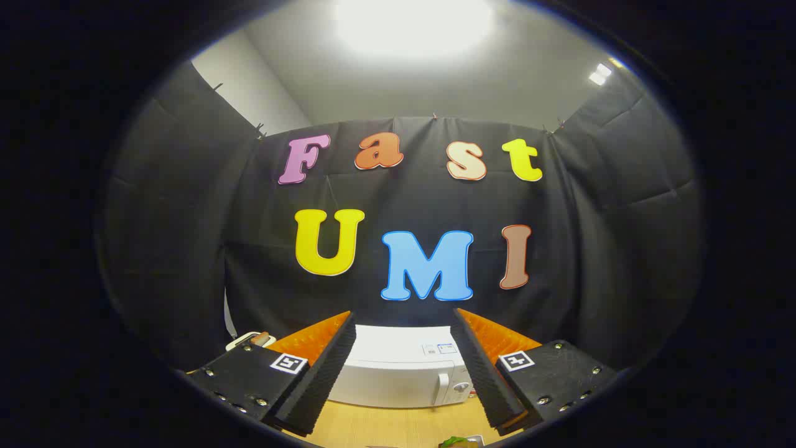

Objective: Open the microwave, put the food inside, and close the microwave door.

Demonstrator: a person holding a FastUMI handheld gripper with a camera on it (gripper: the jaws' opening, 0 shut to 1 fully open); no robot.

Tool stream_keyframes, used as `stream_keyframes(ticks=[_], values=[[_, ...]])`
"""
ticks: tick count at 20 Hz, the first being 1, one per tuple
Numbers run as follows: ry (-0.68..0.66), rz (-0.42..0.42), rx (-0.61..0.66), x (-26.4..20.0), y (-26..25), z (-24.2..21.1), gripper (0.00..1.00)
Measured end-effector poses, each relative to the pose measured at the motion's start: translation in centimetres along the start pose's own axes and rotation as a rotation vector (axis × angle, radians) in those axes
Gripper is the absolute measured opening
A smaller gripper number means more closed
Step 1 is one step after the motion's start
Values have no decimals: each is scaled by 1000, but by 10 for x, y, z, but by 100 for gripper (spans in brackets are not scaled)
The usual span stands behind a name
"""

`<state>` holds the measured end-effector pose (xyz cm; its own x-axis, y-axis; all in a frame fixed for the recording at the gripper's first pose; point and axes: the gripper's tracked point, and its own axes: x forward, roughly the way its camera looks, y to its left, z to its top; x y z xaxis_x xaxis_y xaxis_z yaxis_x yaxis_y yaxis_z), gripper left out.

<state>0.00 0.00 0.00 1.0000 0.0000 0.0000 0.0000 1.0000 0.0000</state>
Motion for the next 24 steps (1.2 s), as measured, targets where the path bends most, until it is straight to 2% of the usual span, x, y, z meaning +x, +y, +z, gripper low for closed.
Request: stream_keyframes(ticks=[4,8,12,15,18,24], values=[[15,15,-2,-3,-4,0,96],[12,21,68,-2,-24,-1,96],[65,22,31,2,-33,-19,97],[-8,8,9,-6,-40,3,97],[-32,21,38,-9,-29,5,96],[-58,42,-37,-7,1,5,96]])
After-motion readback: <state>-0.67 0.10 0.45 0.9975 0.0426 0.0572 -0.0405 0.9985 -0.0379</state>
